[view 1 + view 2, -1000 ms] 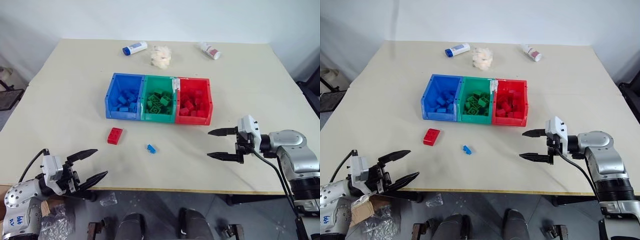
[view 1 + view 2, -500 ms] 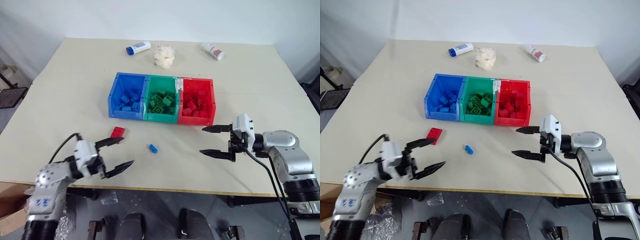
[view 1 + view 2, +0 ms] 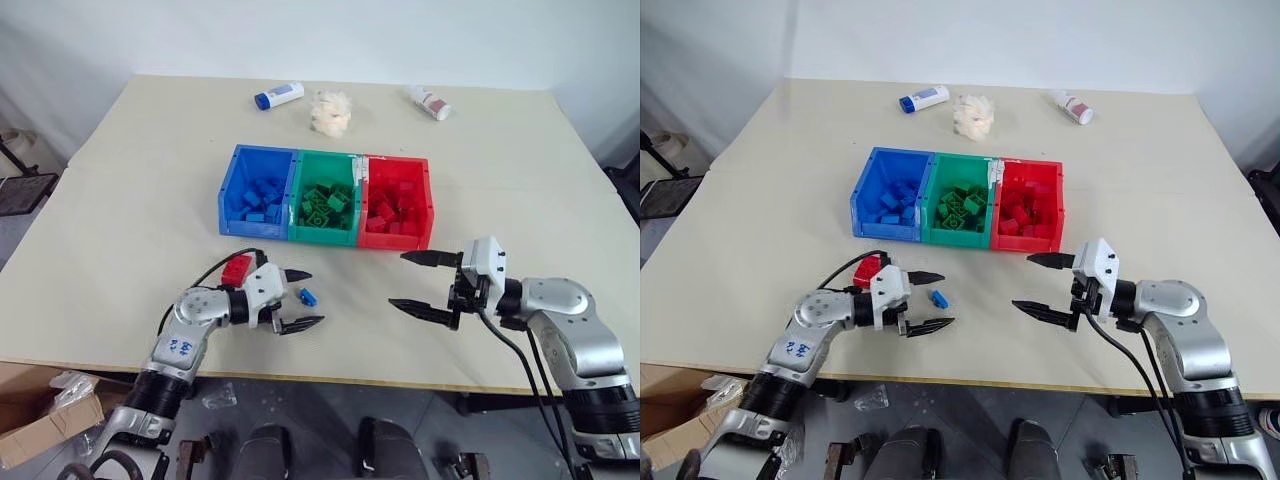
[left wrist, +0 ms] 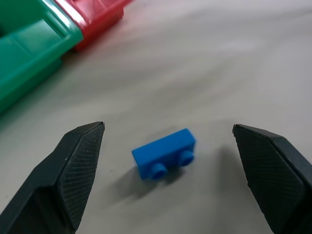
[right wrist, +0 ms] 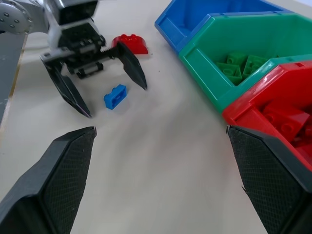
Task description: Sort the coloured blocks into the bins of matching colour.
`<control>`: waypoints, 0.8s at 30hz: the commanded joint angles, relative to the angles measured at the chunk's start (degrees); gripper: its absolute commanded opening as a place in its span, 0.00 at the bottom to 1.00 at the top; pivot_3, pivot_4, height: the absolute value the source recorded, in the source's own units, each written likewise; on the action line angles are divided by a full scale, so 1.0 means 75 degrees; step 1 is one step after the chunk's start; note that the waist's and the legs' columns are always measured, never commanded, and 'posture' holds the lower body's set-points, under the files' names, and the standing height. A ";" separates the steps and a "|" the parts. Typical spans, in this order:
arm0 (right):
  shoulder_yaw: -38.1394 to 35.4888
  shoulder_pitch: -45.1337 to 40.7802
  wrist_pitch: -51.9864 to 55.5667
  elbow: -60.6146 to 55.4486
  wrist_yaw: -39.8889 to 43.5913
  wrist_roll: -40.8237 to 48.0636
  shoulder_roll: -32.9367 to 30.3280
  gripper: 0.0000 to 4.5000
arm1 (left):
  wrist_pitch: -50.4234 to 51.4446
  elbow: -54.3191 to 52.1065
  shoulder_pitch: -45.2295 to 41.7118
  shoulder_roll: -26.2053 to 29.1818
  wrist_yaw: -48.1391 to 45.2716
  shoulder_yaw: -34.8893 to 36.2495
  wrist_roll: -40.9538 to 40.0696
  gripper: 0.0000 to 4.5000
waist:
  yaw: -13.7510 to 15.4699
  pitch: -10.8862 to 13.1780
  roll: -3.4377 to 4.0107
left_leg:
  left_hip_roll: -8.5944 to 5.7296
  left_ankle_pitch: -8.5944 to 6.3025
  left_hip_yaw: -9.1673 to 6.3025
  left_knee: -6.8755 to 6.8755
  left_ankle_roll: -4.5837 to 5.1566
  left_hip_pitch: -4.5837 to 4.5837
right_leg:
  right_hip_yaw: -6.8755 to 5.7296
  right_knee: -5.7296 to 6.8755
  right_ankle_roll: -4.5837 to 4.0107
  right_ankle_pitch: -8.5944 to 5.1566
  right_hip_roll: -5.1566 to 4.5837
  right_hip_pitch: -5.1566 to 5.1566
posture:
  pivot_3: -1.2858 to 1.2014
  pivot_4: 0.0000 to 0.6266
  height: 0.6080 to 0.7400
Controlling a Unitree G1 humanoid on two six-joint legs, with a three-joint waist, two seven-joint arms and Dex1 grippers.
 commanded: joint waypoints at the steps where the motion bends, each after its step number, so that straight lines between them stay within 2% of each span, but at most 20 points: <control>1: -0.0332 0.0217 0.0031 -0.0573 -0.0324 0.0227 0.0026 1.00 | 0.0164 -0.0041 -0.0182 -0.0116 0.0086 -0.0202 0.0168 0.87 | 0.0005 0.0000 0.0000 | -0.0001 0.0000 0.0000 0.0002 0.0001 -0.0001 | 0.0001 -0.0001 0.0001 0.0001 -0.0001 0.0000 | 0.52 0.24 1.00; 9: -0.0450 0.0540 0.0084 -0.0868 -0.0650 0.0255 -0.0015 1.00 | 0.0168 -0.0211 -0.0212 -0.0002 -0.0116 -0.0199 0.0111 0.33 | 0.0002 0.0000 0.0000 | -0.0001 0.0000 -0.0003 0.0003 0.0002 0.0000 | 0.0000 -0.0001 0.0002 0.0001 0.0000 0.0002 | 0.52 0.24 1.00; 20: -0.0565 0.0527 -0.0086 -0.0533 -0.0572 0.0277 -0.0051 1.00 | 0.0675 -0.0823 -0.0218 -0.0031 -0.0064 0.0164 -0.0404 0.30 | -0.0002 0.0000 0.0000 | -0.0001 -0.0001 -0.0003 0.0004 0.0002 -0.0001 | 0.0001 -0.0002 0.0002 0.0001 -0.0001 0.0002 | 0.52 0.24 1.00; 24: -0.0720 0.0502 -0.0061 -0.0514 -0.0573 0.0490 0.0013 1.00 | 0.1223 -0.1040 -0.0744 -0.0014 0.1156 0.0918 -0.0205 0.30 | 0.0022 0.0003 -0.0005 | -0.0001 0.0000 -0.0006 0.0008 0.0004 -0.0002 | 0.0001 0.0000 0.0002 0.0001 -0.0001 0.0003 | 0.52 0.24 1.00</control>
